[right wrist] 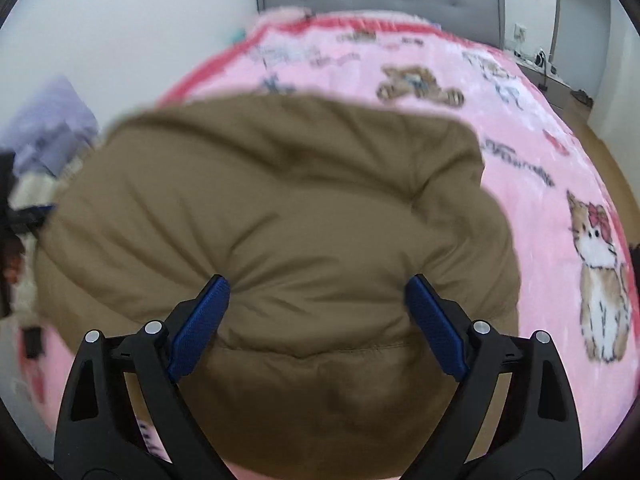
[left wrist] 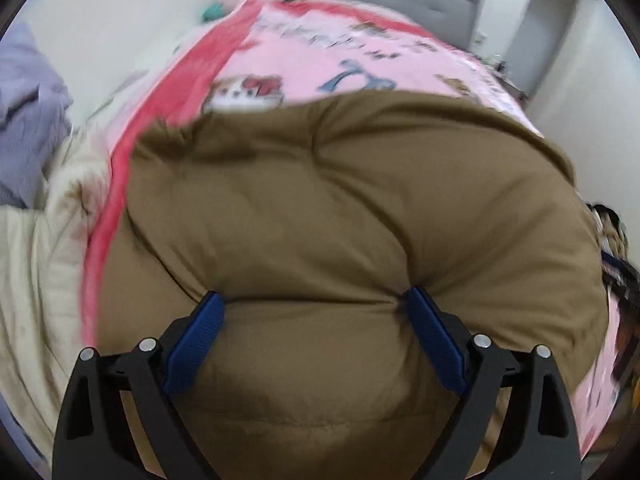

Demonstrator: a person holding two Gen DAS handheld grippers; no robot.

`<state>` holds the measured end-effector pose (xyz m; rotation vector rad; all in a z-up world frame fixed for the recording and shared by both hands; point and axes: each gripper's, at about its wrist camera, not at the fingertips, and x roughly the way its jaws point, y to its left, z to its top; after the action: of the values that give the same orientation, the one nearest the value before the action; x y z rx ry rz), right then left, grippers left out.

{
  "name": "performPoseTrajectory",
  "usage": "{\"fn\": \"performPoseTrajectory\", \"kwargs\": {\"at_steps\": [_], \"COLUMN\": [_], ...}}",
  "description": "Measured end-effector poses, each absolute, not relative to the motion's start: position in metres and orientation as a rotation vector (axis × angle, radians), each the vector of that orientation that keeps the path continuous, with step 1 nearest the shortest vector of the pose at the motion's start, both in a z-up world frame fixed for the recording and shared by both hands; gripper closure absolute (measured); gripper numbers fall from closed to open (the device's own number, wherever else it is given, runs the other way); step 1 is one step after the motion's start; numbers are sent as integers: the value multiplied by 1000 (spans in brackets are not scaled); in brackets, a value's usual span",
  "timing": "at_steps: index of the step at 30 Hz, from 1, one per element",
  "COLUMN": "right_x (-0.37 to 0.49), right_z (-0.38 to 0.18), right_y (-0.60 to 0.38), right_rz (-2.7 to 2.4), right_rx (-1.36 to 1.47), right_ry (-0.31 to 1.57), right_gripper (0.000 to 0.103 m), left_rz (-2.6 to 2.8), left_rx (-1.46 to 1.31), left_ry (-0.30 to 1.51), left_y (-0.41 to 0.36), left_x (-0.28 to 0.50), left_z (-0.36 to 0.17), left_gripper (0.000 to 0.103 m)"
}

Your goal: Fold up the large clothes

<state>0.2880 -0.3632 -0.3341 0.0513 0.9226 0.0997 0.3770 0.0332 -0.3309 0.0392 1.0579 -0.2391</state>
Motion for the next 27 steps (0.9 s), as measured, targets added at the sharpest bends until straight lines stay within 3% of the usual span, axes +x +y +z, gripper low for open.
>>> {"fn": "performPoseTrajectory", "kwargs": {"at_steps": [4,14,23,27], "right_x": [301,312,316,316], "right_z": [-357,-379,-367,-355], "right_y": [-358,-355,-357,-360], "right_rz": [62,42,24,23], "right_rx": [54,61,74,63], "right_ry": [996,1091,1091,1088], "right_gripper": [15,14,8,8], "left_rz": [-180,-175,-203,-223], "left_rx": [183,129,135,125], "left_ry": [1062,1137,1035,951], "left_y": [7,7,16,41], "left_x": [382,392,370,352], "left_z": [-351,-367,-345,-310], "left_gripper": [11,10,9,9]}}
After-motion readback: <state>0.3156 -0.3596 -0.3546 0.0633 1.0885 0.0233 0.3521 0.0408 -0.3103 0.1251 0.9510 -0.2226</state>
